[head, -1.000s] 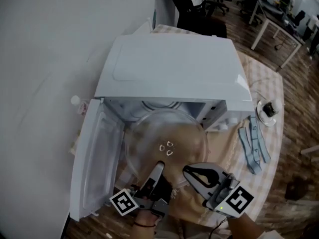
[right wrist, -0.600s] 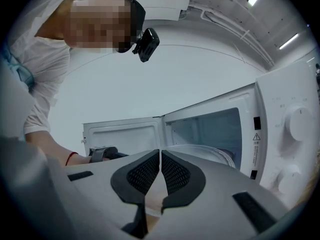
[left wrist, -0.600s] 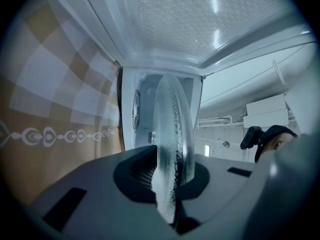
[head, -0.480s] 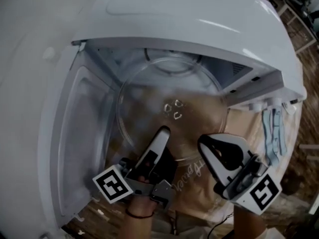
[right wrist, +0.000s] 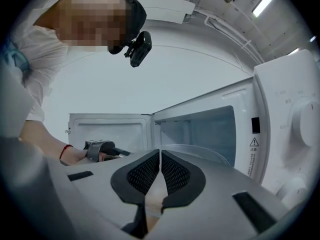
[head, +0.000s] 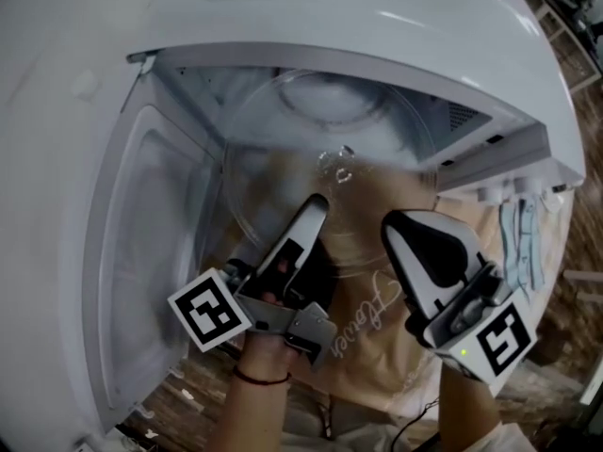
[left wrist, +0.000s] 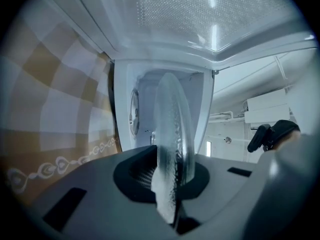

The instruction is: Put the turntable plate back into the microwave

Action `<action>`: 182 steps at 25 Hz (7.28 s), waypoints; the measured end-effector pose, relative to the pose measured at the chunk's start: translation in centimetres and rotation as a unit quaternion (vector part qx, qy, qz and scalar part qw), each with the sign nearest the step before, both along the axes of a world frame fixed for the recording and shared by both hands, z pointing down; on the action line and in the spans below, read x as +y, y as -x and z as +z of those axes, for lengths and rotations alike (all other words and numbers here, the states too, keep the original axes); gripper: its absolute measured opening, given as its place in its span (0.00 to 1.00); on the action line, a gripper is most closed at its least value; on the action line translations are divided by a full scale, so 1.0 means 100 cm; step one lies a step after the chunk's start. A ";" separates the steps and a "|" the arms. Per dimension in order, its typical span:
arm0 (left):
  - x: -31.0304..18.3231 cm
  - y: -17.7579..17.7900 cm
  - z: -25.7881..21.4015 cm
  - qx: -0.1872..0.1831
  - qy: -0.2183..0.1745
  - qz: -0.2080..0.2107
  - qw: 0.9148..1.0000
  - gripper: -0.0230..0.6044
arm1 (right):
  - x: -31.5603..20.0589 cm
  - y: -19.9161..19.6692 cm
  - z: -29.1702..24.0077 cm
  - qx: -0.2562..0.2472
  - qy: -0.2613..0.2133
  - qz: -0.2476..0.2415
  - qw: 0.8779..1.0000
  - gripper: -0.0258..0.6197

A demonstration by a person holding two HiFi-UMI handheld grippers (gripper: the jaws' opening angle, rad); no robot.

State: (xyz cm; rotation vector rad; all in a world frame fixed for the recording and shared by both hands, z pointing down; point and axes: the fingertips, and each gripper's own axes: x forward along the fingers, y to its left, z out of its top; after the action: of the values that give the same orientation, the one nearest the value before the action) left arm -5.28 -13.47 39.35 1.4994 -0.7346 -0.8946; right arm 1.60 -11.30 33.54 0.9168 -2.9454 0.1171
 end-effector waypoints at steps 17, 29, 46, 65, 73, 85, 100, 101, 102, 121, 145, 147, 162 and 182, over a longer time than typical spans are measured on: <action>-0.041 0.008 0.004 -0.009 -0.007 -0.010 1.000 0.06 | -0.045 0.003 0.004 -0.017 -0.013 0.036 0.999 0.09; -0.069 0.003 0.013 0.002 -0.002 0.004 1.000 0.06 | -0.057 0.005 0.010 -0.010 -0.020 0.046 0.999 0.09; -0.110 0.004 0.009 -0.007 0.007 -0.014 1.000 0.07 | -0.050 0.003 0.010 -0.026 -0.007 0.055 0.998 0.09; -0.141 0.004 0.018 -0.020 0.070 -0.056 0.996 0.07 | -0.047 0.004 0.014 -0.021 -0.001 0.053 0.998 0.09; -0.147 0.003 0.022 -0.023 0.103 -0.069 0.992 0.07 | -0.047 0.003 0.012 -0.009 -0.005 0.050 0.999 0.09; -0.148 0.004 0.023 -0.012 0.113 -0.067 0.991 0.07 | -0.051 0.016 0.039 0.434 -0.228 -0.009 0.872 0.09; -0.149 0.005 0.024 -0.001 0.118 -0.068 0.991 0.06 | -0.078 0.030 0.056 0.560 -0.242 -0.024 0.792 0.10; -0.149 0.004 0.023 -0.003 0.118 -0.067 0.991 0.07 | -0.077 0.031 0.058 0.562 -0.240 -0.031 0.791 0.15; -0.149 0.004 0.023 -0.005 0.118 -0.066 0.991 0.07 | -0.077 0.032 0.059 0.566 -0.241 -0.037 0.788 0.21; -0.147 0.001 0.023 -0.015 0.113 -0.051 0.992 0.07 | -0.090 0.040 0.062 0.568 -0.229 -0.031 0.790 0.12; -0.071 0.019 0.028 -0.143 0.051 0.011 0.988 0.20 | -0.097 0.043 0.087 0.581 -0.195 -0.029 0.789 0.12; -0.076 0.023 0.033 -0.144 0.062 0.006 0.988 0.20 | -0.096 0.043 0.090 0.581 -0.198 -0.033 0.789 0.12; -0.102 0.027 0.033 -0.094 0.092 -0.030 0.991 0.12 | -0.094 0.042 0.090 0.572 -0.210 -0.054 0.791 0.12; -0.098 0.027 0.040 -0.070 0.125 -0.050 0.988 0.09 | -0.099 0.038 0.094 0.570 -0.159 -0.036 0.805 0.13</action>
State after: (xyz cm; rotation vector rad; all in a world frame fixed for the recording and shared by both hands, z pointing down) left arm -7.98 -23.28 43.31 1.3199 -0.9944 -0.7462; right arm -2.21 -21.25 42.97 0.5531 -1.8439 -0.6978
